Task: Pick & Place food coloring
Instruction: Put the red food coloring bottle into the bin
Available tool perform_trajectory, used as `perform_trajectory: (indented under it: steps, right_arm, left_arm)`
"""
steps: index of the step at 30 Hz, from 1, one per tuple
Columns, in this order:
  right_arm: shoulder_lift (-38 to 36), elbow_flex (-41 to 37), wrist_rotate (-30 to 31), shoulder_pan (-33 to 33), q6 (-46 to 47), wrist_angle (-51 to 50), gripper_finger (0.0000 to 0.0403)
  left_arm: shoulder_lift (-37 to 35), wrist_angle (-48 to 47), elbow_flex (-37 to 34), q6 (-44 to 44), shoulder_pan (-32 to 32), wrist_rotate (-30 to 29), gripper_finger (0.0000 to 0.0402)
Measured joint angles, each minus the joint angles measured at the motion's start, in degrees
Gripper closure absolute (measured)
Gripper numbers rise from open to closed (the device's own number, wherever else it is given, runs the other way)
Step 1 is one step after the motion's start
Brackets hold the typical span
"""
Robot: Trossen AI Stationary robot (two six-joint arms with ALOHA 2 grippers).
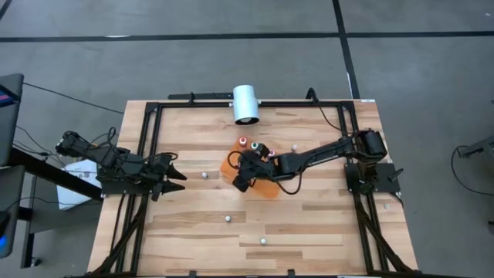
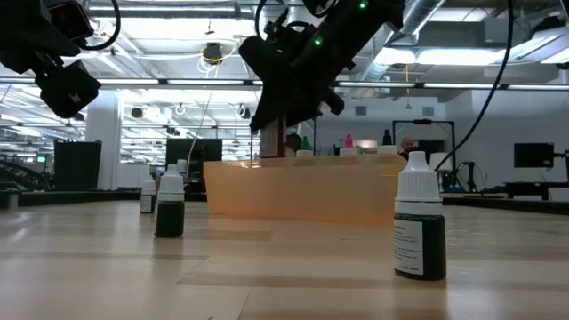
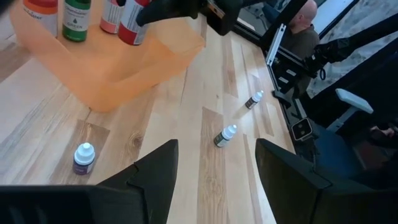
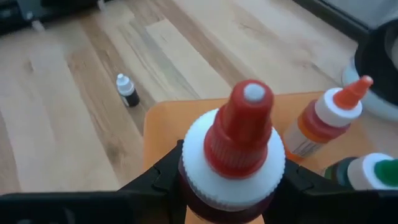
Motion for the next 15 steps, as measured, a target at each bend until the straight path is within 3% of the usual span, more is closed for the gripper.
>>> perform_trajectory:
  steps: [9, 15]
  right_arm:
    - [4.19, 0.16, -1.88, -0.13, 7.36, 2.34, 0.026]
    - [4.56, 0.11, 0.69, 0.02, 9.56, 0.61, 0.0268]
  left_arm:
    - [-0.02, -0.66, 0.0, 0.24, -0.02, 0.06, 0.0195]
    - [-0.02, -1.42, 0.0, 0.22, -0.02, 0.07, 0.0195]
